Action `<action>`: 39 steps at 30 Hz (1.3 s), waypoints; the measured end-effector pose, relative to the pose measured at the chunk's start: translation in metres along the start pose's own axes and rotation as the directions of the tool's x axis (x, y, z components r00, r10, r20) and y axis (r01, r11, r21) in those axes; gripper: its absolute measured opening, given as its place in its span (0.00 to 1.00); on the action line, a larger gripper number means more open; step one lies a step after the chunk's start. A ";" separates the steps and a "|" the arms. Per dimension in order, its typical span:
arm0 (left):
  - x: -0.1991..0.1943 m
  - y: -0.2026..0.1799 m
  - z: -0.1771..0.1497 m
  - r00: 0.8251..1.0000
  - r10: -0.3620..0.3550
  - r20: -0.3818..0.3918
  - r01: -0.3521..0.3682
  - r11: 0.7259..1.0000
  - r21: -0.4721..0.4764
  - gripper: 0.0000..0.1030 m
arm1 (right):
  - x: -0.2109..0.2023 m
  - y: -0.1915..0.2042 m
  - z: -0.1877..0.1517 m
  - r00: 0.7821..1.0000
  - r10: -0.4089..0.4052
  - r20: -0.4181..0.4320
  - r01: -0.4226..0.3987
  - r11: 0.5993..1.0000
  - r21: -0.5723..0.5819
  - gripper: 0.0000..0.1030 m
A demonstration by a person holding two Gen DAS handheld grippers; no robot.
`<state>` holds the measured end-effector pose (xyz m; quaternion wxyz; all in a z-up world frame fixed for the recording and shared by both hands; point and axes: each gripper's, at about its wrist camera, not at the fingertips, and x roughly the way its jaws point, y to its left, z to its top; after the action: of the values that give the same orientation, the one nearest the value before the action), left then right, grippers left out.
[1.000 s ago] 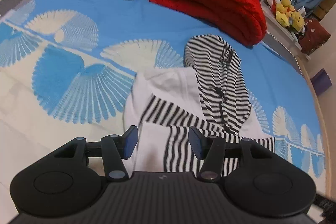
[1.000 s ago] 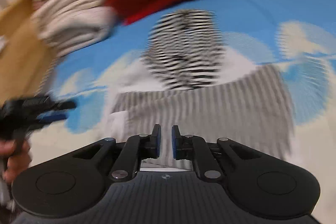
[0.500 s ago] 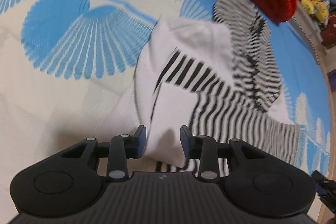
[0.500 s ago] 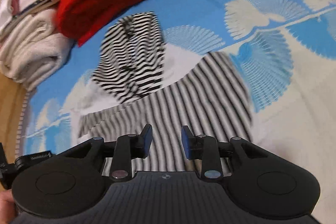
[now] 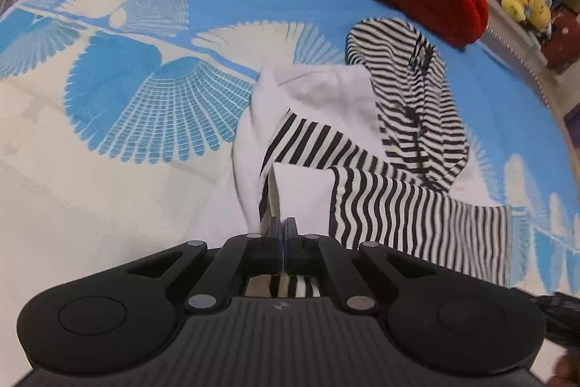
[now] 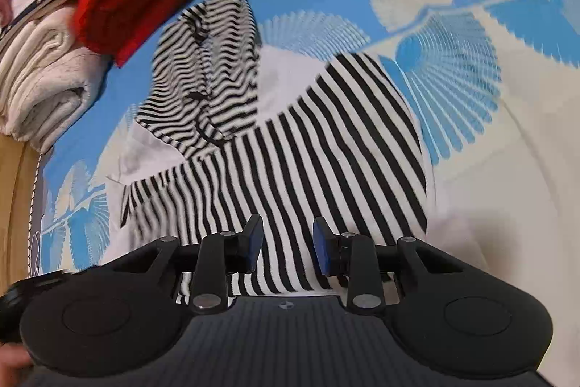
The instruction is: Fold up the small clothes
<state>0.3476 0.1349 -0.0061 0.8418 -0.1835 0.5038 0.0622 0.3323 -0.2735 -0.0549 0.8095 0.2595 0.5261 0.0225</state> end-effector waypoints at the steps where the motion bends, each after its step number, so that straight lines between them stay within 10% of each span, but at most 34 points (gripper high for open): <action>1: -0.001 0.000 -0.002 1.000 0.005 -0.004 -0.005 1.000 -0.002 0.00 | 0.003 -0.003 -0.002 1.000 -0.001 -0.011 0.001 1.000 0.015 0.32; 15: 0.037 -0.013 -0.006 0.999 -0.017 -0.049 0.020 0.997 0.073 0.06 | 0.036 -0.058 -0.007 0.983 -0.173 -0.063 0.181 0.972 0.152 0.30; 19: 0.076 0.006 -0.017 0.981 0.026 -0.193 -0.025 1.000 0.012 0.05 | 0.037 -0.062 -0.006 0.982 -0.175 -0.072 0.184 0.970 0.158 0.30; 24: 0.054 -0.006 -0.010 0.996 0.001 -0.085 0.004 0.998 0.069 0.12 | 0.031 -0.051 -0.002 0.988 -0.154 -0.027 0.156 0.980 0.125 0.31; 28: 0.074 0.003 -0.018 0.982 0.042 -0.182 -0.037 0.999 0.035 0.12 | 0.043 -0.068 -0.006 0.988 -0.118 -0.097 0.138 0.961 0.238 0.30; 39: 0.010 -0.049 0.001 0.993 0.072 0.092 -0.093 0.965 0.245 0.50 | -0.011 0.000 0.013 0.982 -0.144 0.125 0.159 0.980 -0.118 0.40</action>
<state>0.3673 0.0886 -0.0025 0.8749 -0.0526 0.4796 0.0413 0.3383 -0.2819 -0.0413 0.8530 0.1673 0.4940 -0.0209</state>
